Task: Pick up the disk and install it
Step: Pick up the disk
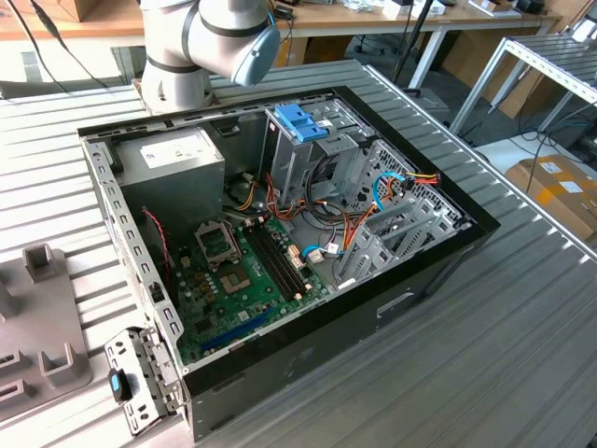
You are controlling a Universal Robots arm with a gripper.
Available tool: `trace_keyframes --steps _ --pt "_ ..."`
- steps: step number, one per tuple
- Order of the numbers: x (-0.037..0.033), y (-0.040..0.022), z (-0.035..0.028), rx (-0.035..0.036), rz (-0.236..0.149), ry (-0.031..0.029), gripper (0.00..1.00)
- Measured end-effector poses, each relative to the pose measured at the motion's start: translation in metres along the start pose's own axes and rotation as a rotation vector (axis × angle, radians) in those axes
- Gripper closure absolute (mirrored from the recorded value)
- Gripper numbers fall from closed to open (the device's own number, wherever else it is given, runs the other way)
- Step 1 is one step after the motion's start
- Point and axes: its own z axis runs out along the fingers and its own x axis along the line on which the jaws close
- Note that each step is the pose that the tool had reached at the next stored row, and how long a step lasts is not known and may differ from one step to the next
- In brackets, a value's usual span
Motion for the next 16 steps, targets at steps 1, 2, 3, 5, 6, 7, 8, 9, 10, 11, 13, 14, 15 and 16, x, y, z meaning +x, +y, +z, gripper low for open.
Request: trace_keyframes --steps 1,2,3,5,6,7,8,9,10,11,13,14,15,16 --pt "0.0000 -0.0012 -0.0001 0.0000 0.000 0.0001 0.63" --pt "0.0001 -0.0023 -0.0001 0.0000 0.000 0.0002 0.63" --pt "0.0001 -0.0029 -0.0002 -0.0001 0.000 0.0002 0.63" --pt "0.0002 -0.0046 -0.0003 0.0000 0.000 0.0003 0.63" --pt "0.0002 -0.0055 -0.0003 0.0000 0.000 0.0003 0.63" --pt "0.0003 -0.0063 -0.0003 0.0000 0.000 0.0003 0.63" --pt "0.0003 -0.0077 -0.0005 -0.0001 0.000 0.0004 0.63" --pt "0.0004 -0.0091 -0.0004 0.0000 0.000 0.0003 0.63" --pt "0.0004 -0.0098 -0.0005 -0.0001 0.000 0.0004 0.63" --pt "0.0004 -0.0105 -0.0006 0.0000 0.000 0.0004 0.63" --pt "0.0005 -0.0122 -0.0006 0.0000 0.000 0.0004 0.63" --pt "0.0006 -0.0130 -0.0007 0.0000 0.000 0.0003 0.63" --pt "0.0006 -0.0138 -0.0008 -0.0001 0.000 0.0004 0.63" --pt "0.0006 -0.0150 -0.0008 0.0000 0.000 0.0004 0.63"
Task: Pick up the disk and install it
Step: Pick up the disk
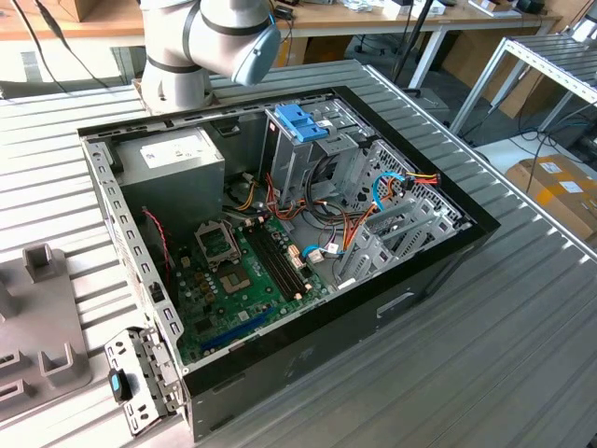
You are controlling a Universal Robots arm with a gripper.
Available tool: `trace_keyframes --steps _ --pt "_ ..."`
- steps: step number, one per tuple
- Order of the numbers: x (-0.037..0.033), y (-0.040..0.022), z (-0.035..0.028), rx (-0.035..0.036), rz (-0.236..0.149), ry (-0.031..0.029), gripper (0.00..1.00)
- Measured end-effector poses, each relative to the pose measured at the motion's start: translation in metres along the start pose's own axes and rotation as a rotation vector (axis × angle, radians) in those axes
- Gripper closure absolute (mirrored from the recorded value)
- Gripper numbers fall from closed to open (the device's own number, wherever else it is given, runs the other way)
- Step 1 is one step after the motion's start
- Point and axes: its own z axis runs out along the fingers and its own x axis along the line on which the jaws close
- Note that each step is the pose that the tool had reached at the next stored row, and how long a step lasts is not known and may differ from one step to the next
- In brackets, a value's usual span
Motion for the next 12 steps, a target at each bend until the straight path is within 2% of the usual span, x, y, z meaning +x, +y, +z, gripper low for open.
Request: trace_keyframes --steps 12 --pt "0.0005 -0.0107 -0.0005 0.0000 0.000 0.0000 0.63"
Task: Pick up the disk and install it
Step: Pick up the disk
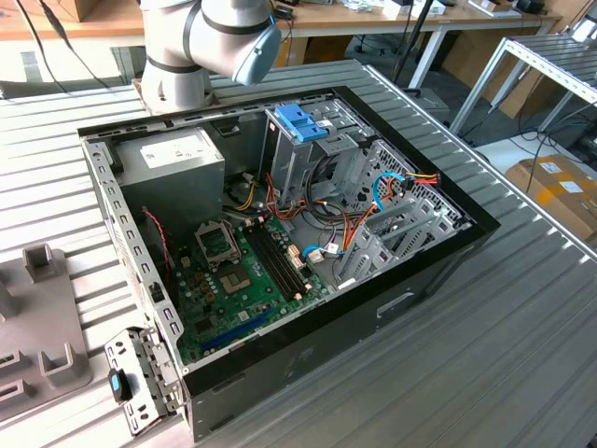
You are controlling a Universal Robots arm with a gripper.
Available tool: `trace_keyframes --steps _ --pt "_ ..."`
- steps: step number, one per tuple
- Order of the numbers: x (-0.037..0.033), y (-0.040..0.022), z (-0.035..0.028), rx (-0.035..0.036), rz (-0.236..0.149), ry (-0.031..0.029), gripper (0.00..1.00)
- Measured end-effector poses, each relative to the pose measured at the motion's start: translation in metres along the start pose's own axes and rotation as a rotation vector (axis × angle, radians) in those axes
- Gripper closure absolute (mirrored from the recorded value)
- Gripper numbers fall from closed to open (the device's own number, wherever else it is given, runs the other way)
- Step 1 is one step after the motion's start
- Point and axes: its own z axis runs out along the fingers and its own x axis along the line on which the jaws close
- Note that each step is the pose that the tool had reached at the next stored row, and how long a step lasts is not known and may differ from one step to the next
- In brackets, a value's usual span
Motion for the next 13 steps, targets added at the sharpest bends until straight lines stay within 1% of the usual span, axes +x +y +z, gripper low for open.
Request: trace_keyframes --steps 13 --pt "0.0005 -0.0112 -0.0005 0.0000 0.000 0.0000 0.63"
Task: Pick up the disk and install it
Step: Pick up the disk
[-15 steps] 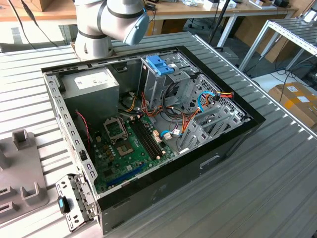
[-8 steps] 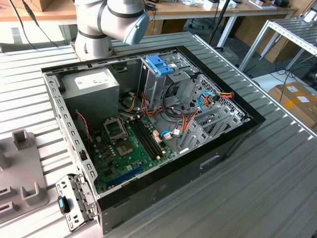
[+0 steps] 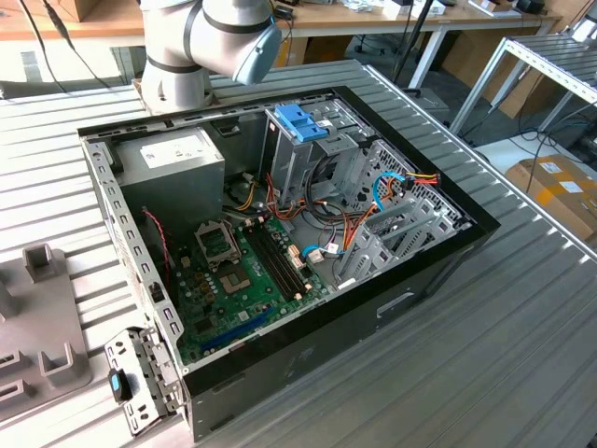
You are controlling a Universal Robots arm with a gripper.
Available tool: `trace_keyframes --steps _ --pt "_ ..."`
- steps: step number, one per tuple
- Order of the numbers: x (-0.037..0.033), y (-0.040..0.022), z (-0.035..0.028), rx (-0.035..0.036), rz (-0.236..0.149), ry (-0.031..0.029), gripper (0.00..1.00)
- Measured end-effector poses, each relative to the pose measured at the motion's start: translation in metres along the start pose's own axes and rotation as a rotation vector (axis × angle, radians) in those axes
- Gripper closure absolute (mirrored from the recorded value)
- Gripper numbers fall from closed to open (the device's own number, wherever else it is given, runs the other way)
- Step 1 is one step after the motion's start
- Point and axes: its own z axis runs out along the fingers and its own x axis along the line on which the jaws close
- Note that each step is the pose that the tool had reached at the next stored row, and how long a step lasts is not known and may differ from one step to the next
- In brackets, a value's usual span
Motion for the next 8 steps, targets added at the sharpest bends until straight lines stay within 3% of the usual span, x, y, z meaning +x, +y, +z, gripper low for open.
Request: trace_keyframes --steps 8 --pt "0.0003 -0.0072 -0.0003 0.0000 0.000 0.0000 0.63"
